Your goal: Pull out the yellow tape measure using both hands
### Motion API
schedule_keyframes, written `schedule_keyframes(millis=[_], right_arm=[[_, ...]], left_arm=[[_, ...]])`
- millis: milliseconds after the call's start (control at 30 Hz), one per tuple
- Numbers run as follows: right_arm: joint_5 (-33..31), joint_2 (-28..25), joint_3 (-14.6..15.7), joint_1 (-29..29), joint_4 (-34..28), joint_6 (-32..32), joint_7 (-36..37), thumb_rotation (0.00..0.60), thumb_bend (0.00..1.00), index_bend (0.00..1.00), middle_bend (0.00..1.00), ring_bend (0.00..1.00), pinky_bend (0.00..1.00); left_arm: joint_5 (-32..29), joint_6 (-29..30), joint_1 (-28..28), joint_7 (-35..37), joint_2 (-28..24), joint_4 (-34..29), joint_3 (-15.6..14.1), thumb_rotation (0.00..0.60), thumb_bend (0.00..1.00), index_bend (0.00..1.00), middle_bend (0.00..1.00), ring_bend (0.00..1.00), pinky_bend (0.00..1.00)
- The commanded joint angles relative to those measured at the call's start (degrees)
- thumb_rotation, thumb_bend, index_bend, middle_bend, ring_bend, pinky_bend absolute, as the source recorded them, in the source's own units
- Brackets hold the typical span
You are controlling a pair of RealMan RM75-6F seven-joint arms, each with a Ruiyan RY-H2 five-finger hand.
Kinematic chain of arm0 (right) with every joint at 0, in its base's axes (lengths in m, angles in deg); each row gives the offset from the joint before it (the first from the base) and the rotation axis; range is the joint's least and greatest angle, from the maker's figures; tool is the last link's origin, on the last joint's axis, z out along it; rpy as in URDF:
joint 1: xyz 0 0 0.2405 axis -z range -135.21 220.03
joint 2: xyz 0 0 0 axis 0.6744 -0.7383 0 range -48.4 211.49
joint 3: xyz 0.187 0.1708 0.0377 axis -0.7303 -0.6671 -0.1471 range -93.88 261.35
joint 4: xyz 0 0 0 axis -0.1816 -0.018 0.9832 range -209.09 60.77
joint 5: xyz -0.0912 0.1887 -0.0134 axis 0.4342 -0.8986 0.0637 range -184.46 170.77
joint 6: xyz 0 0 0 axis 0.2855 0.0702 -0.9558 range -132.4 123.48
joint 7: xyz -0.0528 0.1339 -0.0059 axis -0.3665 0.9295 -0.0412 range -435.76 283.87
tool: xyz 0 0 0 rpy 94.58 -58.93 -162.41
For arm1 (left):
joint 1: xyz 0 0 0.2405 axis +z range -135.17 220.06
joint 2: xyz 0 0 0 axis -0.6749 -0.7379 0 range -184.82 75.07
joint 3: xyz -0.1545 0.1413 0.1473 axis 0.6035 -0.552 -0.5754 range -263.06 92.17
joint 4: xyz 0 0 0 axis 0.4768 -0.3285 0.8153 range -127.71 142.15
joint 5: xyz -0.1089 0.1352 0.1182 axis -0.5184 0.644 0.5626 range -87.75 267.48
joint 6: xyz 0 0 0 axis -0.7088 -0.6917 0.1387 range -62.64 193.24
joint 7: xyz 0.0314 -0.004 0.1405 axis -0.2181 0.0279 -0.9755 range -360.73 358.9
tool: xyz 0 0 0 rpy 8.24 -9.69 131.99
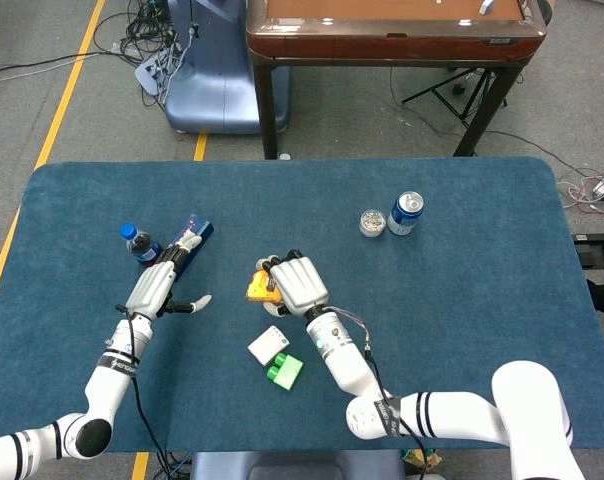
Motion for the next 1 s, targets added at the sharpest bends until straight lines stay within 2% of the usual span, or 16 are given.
schedule_keyframes(millis=[33,1000], right_arm=[[-0.74,1.02,-0.38,-0.89,0.74,-0.33,-0.20,0.600,0.70,0.62,0.63,0.46,0.21],[-2.56,7.49,-2.57,-4.65,8.12,-2.41,1.74,0.600,0.72,0.64,0.64,0.47,0.21]], left_arm=[[-0.30,0.35,-0.22,-0.07,0.55,-0.17,-0.05,0.600,0.21,0.00,0.00,0.00,0.01],[-2.60,-0.25,-3.21,1.75,6.06,2.51,0.43,0.600,0.21,0.00,0.00,0.00,0.00]])
